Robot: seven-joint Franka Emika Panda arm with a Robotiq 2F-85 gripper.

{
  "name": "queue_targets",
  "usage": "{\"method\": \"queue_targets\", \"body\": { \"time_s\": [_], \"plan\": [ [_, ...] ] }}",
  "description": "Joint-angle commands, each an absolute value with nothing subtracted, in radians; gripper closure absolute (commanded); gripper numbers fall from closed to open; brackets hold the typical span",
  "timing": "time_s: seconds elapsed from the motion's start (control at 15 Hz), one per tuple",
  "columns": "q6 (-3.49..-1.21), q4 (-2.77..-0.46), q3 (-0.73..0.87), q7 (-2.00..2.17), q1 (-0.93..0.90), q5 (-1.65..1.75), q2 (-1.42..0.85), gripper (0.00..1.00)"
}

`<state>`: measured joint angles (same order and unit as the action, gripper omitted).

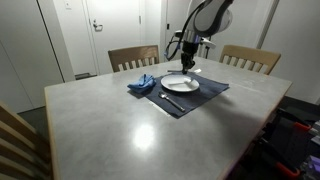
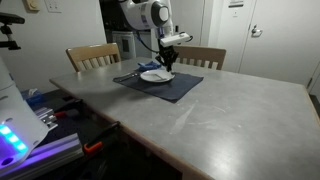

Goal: Take the the fork from the plate and put it on the mat

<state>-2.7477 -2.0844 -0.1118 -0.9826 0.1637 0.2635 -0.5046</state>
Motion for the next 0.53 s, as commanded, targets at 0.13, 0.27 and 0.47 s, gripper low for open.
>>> {"method": "queue_targets", "body": {
  "time_s": [0.13,0.27,0.47],
  "plan": [
    [-2.856,-2.071,-0.092,-1.193,0.209,0.302,-0.518,0.97],
    [-2.834,-2.080,-0.076,-1.159,0.181,0.290,-0.506,0.90],
    [-2.844,-2.072,-0.078,-1.166,0.189,0.286,-0.507,0.90]
  ]
}}
